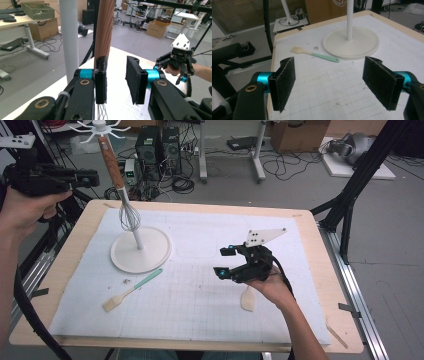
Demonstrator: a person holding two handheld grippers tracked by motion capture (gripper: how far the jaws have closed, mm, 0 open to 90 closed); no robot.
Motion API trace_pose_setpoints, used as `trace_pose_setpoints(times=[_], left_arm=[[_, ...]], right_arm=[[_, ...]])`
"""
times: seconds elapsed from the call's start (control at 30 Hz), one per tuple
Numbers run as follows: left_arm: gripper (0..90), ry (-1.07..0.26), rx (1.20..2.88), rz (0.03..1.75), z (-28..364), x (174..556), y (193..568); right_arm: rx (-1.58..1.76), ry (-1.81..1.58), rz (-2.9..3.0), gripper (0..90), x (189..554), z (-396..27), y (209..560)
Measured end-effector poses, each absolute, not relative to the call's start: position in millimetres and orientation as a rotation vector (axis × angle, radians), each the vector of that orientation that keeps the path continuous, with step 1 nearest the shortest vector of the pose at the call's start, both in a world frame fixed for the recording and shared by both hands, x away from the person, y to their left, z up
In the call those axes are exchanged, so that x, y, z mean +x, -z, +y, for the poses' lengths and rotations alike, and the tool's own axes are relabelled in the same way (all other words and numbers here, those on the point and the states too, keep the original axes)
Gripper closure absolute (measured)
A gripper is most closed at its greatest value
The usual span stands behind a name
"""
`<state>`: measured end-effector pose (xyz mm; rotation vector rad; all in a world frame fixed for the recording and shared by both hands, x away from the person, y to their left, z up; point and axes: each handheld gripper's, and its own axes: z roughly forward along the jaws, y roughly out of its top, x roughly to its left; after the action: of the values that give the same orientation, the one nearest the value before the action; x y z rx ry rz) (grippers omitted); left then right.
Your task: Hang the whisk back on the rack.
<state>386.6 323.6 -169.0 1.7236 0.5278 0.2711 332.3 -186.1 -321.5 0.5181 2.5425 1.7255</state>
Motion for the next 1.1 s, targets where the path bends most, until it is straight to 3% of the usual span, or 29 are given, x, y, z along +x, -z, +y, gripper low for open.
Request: trace_pose_setpoints(times=[0.87, 1.1], left_arm=[[89.1, -0.253, 1.721, 0.462, 320.5, 373.7, 162.8], [89.5, -0.259, 1.721, 0.458, 319.7, 371.5, 161.1]], right_arm=[[0.528, -1.739, 2.502, 24.4, 331.6, -197.1, 315.3], [0.538, -1.739, 2.502, 24.4, 330.3, -198.3, 313.4]])
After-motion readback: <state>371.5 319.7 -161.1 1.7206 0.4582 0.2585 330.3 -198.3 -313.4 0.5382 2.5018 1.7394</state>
